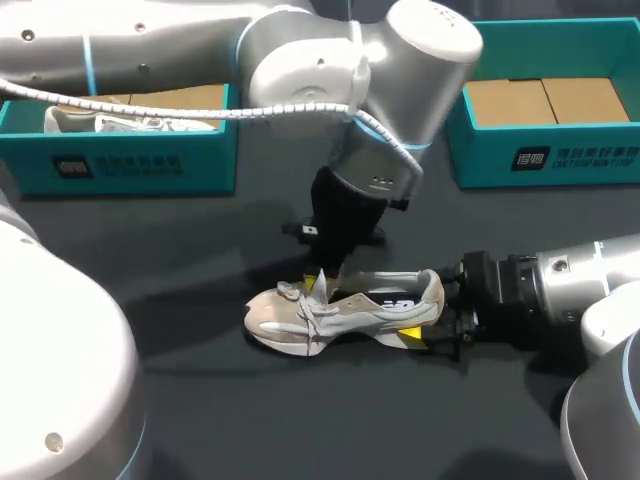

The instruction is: Take the shoe out of the shoebox, open the shoe tongue, remove and reinsert the insole, then place the shoe into the shoebox

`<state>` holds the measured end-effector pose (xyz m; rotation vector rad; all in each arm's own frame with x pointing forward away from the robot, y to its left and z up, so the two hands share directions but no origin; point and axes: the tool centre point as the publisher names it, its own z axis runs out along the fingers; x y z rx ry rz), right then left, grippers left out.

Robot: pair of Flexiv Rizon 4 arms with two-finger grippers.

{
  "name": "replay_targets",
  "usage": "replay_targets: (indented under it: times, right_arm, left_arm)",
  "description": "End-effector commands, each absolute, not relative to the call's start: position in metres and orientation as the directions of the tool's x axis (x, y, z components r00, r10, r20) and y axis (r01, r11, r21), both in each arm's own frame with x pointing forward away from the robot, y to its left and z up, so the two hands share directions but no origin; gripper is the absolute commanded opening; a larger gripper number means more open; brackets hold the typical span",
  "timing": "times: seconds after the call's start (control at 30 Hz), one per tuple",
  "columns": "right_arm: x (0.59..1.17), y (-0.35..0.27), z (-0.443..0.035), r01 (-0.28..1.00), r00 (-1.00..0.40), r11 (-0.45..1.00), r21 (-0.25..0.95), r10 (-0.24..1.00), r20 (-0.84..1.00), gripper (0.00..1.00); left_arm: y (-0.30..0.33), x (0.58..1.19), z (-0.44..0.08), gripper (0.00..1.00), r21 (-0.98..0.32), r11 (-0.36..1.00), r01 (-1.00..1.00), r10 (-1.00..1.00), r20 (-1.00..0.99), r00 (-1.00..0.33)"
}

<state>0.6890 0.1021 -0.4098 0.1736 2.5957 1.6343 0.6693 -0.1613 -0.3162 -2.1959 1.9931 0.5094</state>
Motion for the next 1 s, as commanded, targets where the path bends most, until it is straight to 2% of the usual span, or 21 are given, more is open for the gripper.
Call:
replay_targets:
  times: [0.03, 0.6, 0.63, 0.7, 0.77, 0.83, 0.9, 0.97, 1.0]
  right_arm:
    - [0.690, 0.103, -0.413, 0.060, -0.991, 0.433, 0.899, 0.132, 0.002, 0.00]
    - [0.690, 0.103, -0.413, 0.060, -0.991, 0.433, 0.899, 0.132, 0.002, 0.00]
    - [0.690, 0.103, -0.413, 0.060, -0.991, 0.433, 0.899, 0.132, 0.002, 0.00]
    - [0.690, 0.103, -0.413, 0.060, -0.991, 0.433, 0.899, 0.132, 0.002, 0.00]
    - [0.690, 0.103, -0.413, 0.060, -0.991, 0.433, 0.899, 0.132, 0.002, 0.00]
    - [0.690, 0.103, -0.413, 0.060, -0.991, 0.433, 0.899, 0.132, 0.002, 0.00]
    - [0.690, 0.103, -0.413, 0.060, -0.991, 0.433, 0.899, 0.132, 0.002, 0.00]
    - [0.690, 0.103, -0.413, 0.060, -0.991, 0.433, 0.899, 0.132, 0.002, 0.00]
    - [0.690, 0.103, -0.413, 0.060, -0.991, 0.433, 0.899, 0.132, 0.002, 0.00]
  left_arm:
    - [-0.141, 0.657, -0.317, 0.00, 0.070, -0.301, -0.951, -0.946, -0.145, 0.289]
    - [-0.111, 0.650, -0.353, 0.00, 0.088, -0.336, -0.938, -0.924, -0.223, 0.311]
    - [-0.109, 0.650, -0.355, 0.03, 0.087, -0.342, -0.936, -0.921, -0.230, 0.315]
    - [-0.105, 0.650, -0.359, 0.15, 0.090, -0.346, -0.934, -0.918, -0.240, 0.317]
    - [-0.101, 0.651, -0.361, 0.18, 0.095, -0.355, -0.930, -0.913, -0.248, 0.323]
    - [-0.096, 0.650, -0.361, 0.28, 0.093, -0.362, -0.928, -0.910, -0.252, 0.329]
    - [-0.091, 0.650, -0.359, 0.42, 0.097, -0.366, -0.925, -0.908, -0.253, 0.333]
    - [-0.085, 0.649, -0.356, 0.49, 0.097, -0.366, -0.926, -0.908, -0.253, 0.333]
    - [-0.084, 0.648, -0.354, 0.57, 0.095, -0.366, -0.926, -0.908, -0.253, 0.333]
